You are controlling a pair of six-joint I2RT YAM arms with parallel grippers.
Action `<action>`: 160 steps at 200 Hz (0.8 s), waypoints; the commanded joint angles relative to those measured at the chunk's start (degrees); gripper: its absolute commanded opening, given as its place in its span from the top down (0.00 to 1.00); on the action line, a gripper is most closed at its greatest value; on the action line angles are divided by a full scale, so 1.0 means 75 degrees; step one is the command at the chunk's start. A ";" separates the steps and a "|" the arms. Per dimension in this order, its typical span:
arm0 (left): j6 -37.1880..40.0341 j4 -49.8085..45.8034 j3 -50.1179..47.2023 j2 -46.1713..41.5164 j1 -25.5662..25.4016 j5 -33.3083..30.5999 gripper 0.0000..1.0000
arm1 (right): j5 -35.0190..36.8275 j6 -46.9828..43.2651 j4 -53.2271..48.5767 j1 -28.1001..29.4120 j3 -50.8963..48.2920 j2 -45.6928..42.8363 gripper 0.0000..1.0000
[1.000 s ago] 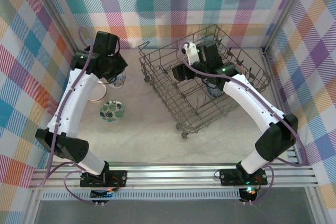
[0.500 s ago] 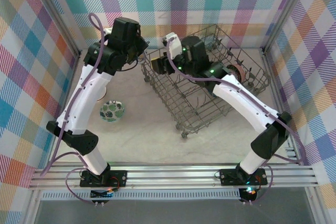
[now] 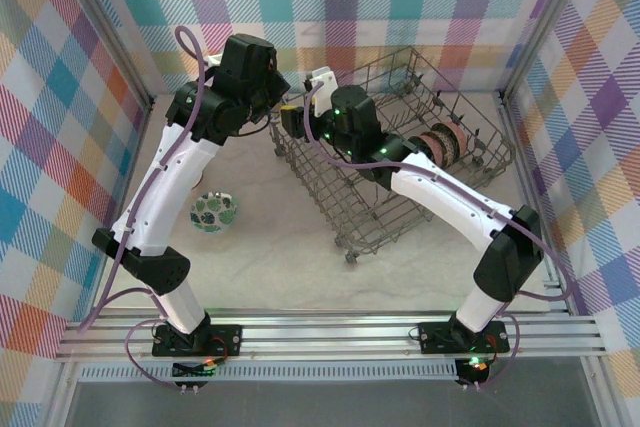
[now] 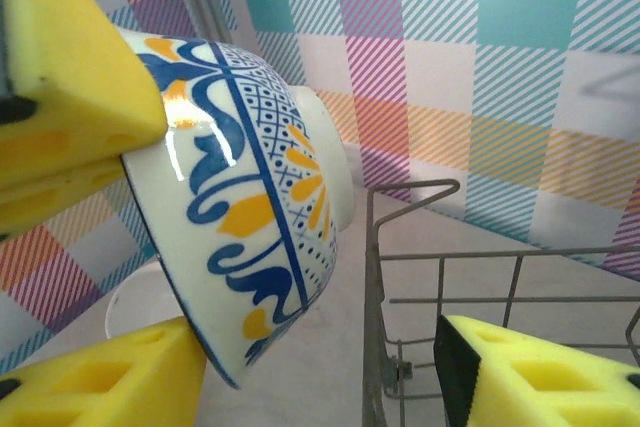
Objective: Load the bowls into the dish rack
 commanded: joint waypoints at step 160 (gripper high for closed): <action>0.0091 0.0633 0.0265 0.0299 -0.0126 0.0423 1.00 | 0.2125 -0.0083 0.1884 0.0083 -0.0792 -0.0112 0.91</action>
